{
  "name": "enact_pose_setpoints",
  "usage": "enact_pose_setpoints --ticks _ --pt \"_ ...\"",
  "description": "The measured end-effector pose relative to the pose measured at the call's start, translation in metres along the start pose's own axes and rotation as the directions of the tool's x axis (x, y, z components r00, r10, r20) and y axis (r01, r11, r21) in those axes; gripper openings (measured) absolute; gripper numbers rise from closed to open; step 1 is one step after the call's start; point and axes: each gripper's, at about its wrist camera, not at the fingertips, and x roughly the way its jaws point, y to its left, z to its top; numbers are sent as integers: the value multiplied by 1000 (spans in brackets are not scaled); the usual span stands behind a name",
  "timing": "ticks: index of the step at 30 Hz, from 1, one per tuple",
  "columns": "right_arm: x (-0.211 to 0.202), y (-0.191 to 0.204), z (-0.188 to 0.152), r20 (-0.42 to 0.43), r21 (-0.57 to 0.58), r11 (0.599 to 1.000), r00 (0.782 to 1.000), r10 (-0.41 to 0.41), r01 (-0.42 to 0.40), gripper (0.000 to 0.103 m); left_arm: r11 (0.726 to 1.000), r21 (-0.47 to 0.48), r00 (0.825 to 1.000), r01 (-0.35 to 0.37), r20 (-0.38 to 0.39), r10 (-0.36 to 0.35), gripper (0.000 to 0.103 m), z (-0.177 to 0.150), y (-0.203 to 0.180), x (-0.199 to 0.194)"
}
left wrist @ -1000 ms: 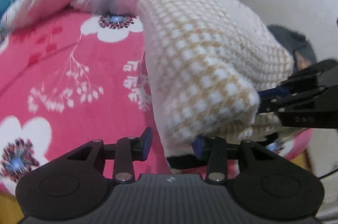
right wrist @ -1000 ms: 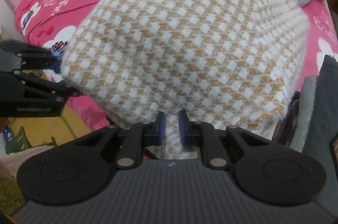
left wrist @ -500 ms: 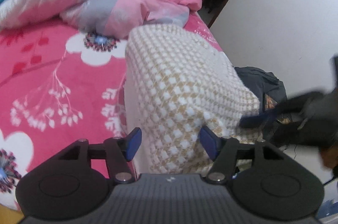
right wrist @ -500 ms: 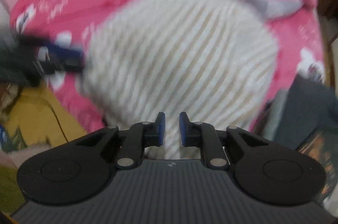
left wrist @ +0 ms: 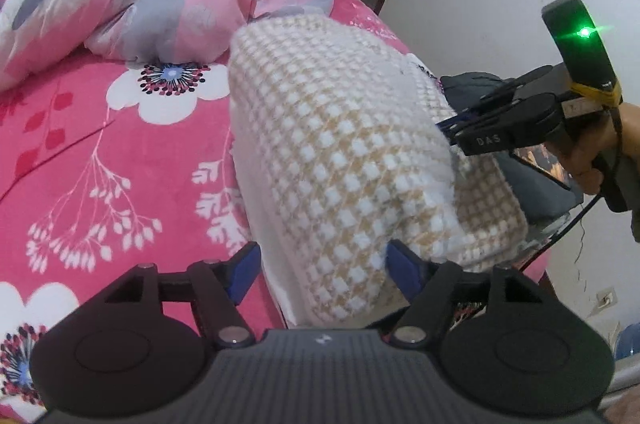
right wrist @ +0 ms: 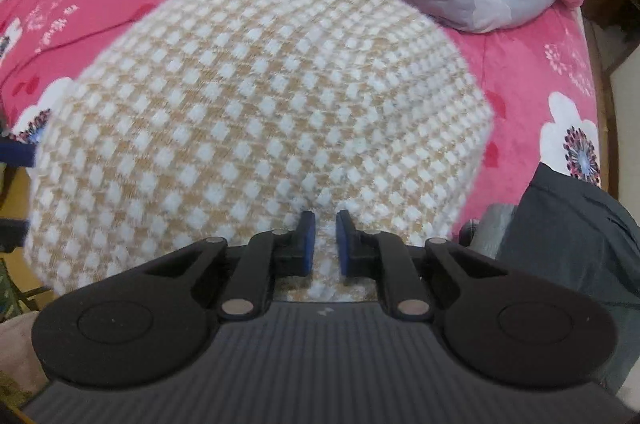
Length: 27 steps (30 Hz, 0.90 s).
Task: Fold clothes
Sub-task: 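Release the cardigan and smooth it on the stack with both grippers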
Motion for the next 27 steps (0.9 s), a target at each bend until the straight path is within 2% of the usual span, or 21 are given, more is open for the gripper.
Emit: enact_pose_setpoints --ticks 3,9,12,13,15,17,18,20,22,27 --pt "-7 -8 3 12 12 1000 1000 19 -19 9 1000 -13 1000 1 3 -1 70 8 3 -15" --pt "-52 -18 -15 111 103 993 993 42 -53 14 998 -53 999 -21 48 24 71 30 5 -32" --pt "-75 -12 -31 166 94 979 973 161 -178 14 1000 -13 999 22 25 -22 73 36 -5 -22" --pt "-78 -8 -37 174 84 972 963 204 -221 14 999 14 999 45 2 -45 79 36 -10 -16" --pt "-70 6 -52 134 61 964 959 250 -260 20 998 28 998 62 -34 -61 82 32 -13 -6" --pt "-41 20 -67 6 60 979 981 194 -194 23 997 32 995 71 -67 -69 83 27 -15 4" --pt "-35 25 -76 -16 72 985 988 156 -154 23 997 34 994 76 -83 -73 83 25 -16 8" --pt "-45 29 -87 6 161 977 990 142 -141 24 997 47 996 69 -67 -66 83 21 -19 3" --pt "-63 30 -100 23 279 949 989 143 -144 28 994 90 997 60 -54 -55 83 15 -23 -6" --pt "-108 49 -149 -7 518 853 996 85 -69 31 978 196 998 65 -19 -63 83 -7 -35 -46"
